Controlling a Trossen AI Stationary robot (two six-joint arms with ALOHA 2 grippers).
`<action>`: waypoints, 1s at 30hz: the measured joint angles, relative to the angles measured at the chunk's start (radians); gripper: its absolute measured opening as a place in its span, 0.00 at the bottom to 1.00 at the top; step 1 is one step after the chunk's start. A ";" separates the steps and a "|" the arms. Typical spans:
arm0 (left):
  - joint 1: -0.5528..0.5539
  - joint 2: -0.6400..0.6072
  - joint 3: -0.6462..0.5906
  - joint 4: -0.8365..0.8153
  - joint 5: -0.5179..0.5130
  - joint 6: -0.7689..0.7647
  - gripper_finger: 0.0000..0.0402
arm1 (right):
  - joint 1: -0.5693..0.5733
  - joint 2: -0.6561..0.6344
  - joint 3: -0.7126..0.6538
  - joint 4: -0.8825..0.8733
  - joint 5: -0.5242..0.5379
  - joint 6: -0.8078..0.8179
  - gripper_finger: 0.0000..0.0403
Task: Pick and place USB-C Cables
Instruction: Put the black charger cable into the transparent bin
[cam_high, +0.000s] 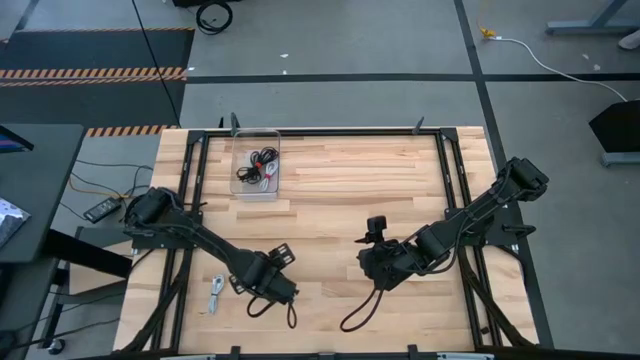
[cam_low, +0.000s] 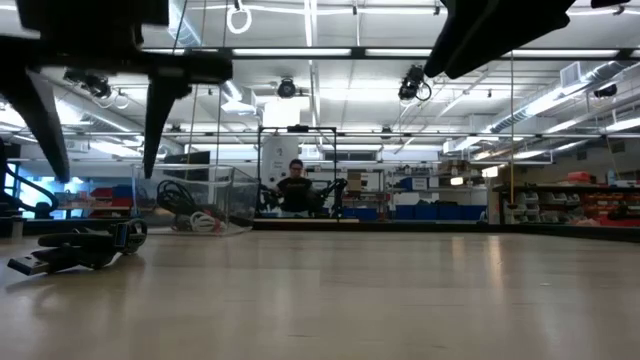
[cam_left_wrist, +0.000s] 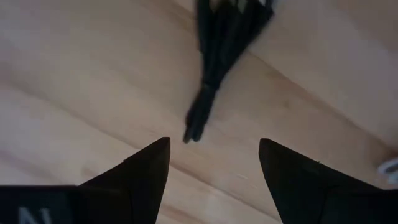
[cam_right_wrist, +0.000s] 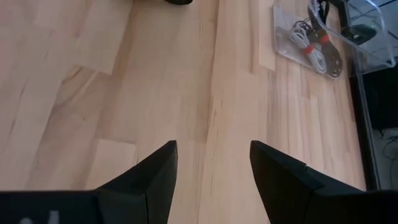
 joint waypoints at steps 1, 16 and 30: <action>0.001 0.000 -0.015 0.012 0.001 0.015 0.63 | 0.000 0.000 0.000 0.000 -0.004 0.000 0.52; 0.028 0.000 -0.158 0.270 0.045 0.085 0.59 | -0.001 0.000 0.000 0.000 -0.007 -0.002 0.52; 0.051 -0.002 -0.235 0.422 0.025 0.061 0.35 | -0.004 0.001 0.000 0.000 -0.007 -0.009 0.52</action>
